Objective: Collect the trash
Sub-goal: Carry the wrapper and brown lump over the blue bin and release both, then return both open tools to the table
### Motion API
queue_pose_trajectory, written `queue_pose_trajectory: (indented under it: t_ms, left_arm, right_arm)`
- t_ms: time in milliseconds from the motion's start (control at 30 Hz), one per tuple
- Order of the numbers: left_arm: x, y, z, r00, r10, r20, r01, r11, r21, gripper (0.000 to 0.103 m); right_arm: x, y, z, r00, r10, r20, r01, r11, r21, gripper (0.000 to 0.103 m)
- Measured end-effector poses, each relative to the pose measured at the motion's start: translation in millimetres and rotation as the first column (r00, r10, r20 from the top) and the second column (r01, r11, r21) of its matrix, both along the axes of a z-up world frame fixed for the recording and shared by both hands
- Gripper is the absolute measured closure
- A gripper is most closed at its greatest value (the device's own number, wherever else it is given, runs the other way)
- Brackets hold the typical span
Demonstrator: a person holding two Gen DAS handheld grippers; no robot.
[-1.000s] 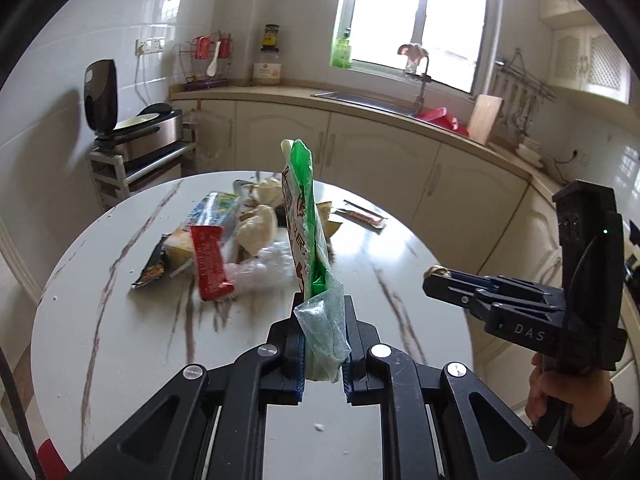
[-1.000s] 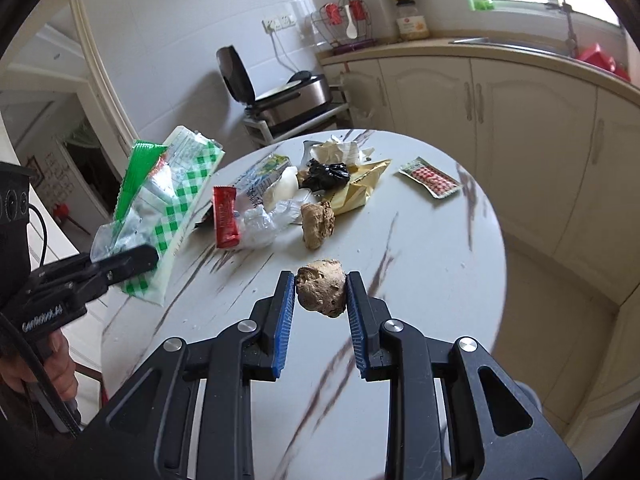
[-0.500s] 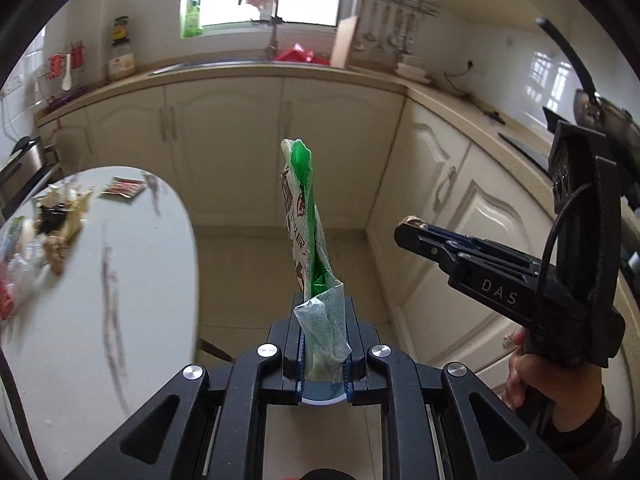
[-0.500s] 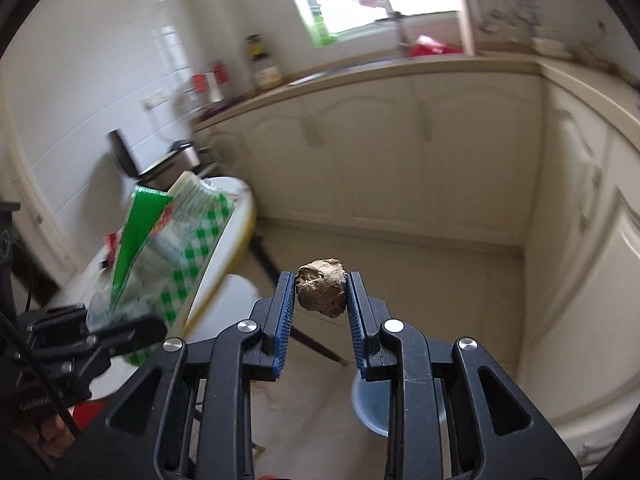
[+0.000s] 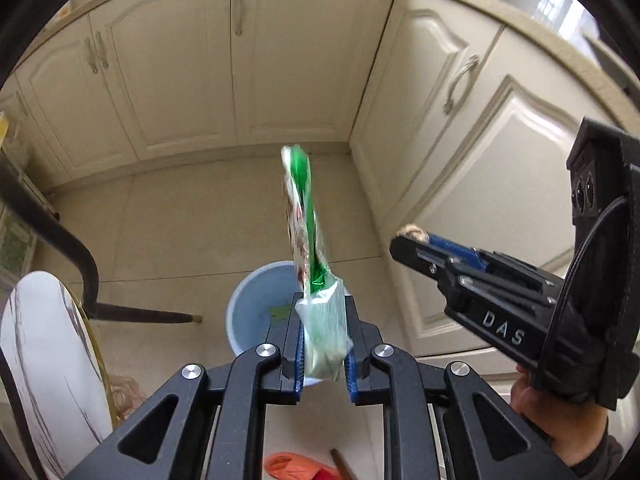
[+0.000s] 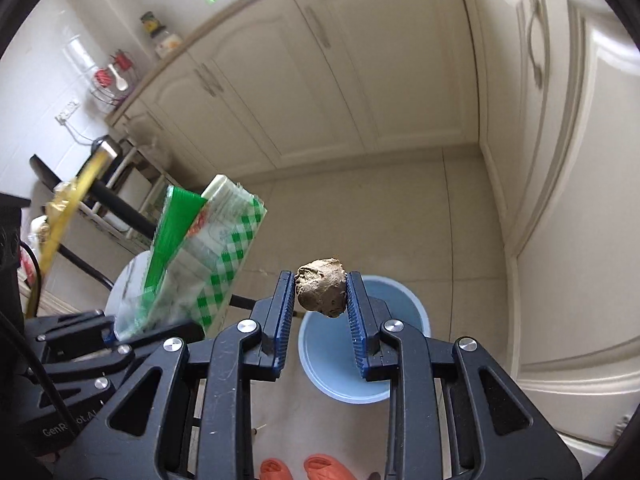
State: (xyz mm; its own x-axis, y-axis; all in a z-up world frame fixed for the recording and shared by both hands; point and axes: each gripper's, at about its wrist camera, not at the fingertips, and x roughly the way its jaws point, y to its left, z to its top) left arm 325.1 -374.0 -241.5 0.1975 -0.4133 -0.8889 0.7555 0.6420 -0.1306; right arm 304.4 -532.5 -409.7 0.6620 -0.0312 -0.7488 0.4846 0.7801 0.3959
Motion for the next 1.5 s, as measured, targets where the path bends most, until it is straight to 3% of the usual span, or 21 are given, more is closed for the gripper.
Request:
queue_pose_trajectory:
  t_ms: [167, 333, 400, 467, 500, 533, 767, 833, 867, 933, 1033, 1067, 1133, 1200, 1367, 1500]
  left_arm:
    - [13, -1, -13, 0.998, 0.054, 0.025, -0.054, 0.998, 0.018, 0.067]
    - [13, 8, -3, 0.992, 0.096, 0.082, -0.098, 0.995, 0.016, 0.058]
    - [10, 16, 8, 0.987, 0.117, 0.112, -0.118, 0.993, 0.002, 0.048]
    - [2, 21, 19, 0.984, 0.119, 0.132, -0.118, 0.993, -0.013, 0.047]
    - [-2, 23, 26, 0.982, 0.119, 0.145, -0.116, 0.993, -0.024, 0.047]
    - [-10, 26, 34, 0.981, 0.12, 0.154, -0.116, 0.993, -0.031, 0.046]
    - [-63, 66, 94, 0.969, 0.117, 0.217, -0.088, 0.986, -0.141, 0.046]
    - [-81, 82, 115, 0.96, 0.121, 0.253, -0.075, 0.98, -0.184, 0.043]
    - [-92, 90, 126, 0.955, 0.122, 0.272, -0.066, 0.976, -0.206, 0.036]
    - [-111, 115, 147, 0.936, 0.136, 0.324, -0.06, 0.97, -0.235, 0.029]
    - [-131, 155, 171, 0.903, 0.179, 0.39, -0.072, 0.96, -0.272, 0.023]
    - [-135, 171, 176, 0.892, 0.199, 0.405, -0.086, 0.956, -0.28, 0.018]
    - [-145, 203, 181, 0.867, 0.243, 0.435, -0.118, 0.948, -0.294, 0.016]
    - [-146, 236, 185, 0.841, 0.288, 0.458, -0.159, 0.941, -0.3, 0.013]
    - [-136, 306, 187, 0.784, 0.425, 0.452, -0.308, 0.899, -0.31, 0.011]
    - [-115, 346, 184, 0.725, 0.516, 0.457, -0.423, 0.856, -0.296, 0.011]
  right_arm:
    - [10, -6, -33, 0.999, -0.006, -0.033, 0.007, 0.999, 0.05, 0.078]
    - [17, -3, -50, 0.999, 0.026, -0.024, -0.024, 0.996, 0.084, 0.075]
    - [19, -1, -52, 0.999, 0.027, -0.028, -0.024, 0.995, 0.099, 0.068]
    - [19, 3, -49, 1.0, 0.017, -0.025, -0.014, 0.996, 0.089, 0.052]
    - [19, 6, -45, 1.0, 0.011, -0.024, -0.009, 0.997, 0.077, 0.039]
    - [16, 9, -39, 1.0, 0.004, -0.02, -0.002, 0.998, 0.066, 0.037]
    - [-8, 31, 27, 0.998, -0.037, 0.045, 0.038, 0.999, -0.018, 0.03]
    - [-16, 43, 52, 0.996, -0.035, 0.077, 0.039, 0.998, -0.057, 0.026]
    - [-20, 51, 66, 0.995, -0.027, 0.096, 0.034, 0.997, -0.07, 0.025]
    - [-26, 66, 91, 0.991, -0.003, 0.136, 0.016, 0.995, -0.093, 0.016]
    - [-29, 96, 128, 0.982, 0.049, 0.18, -0.023, 0.989, -0.147, 0.014]
    - [-29, 107, 139, 0.979, 0.071, 0.192, -0.04, 0.986, -0.163, 0.013]
    - [-24, 132, 161, 0.969, 0.123, 0.212, -0.081, 0.977, -0.198, 0.006]
    - [-16, 154, 177, 0.962, 0.17, 0.215, -0.119, 0.966, -0.231, 0.005]
    - [17, 218, 202, 0.933, 0.3, 0.197, -0.233, 0.924, -0.304, 0.005]
    - [51, 265, 207, 0.908, 0.386, 0.162, -0.317, 0.887, -0.336, 0.005]
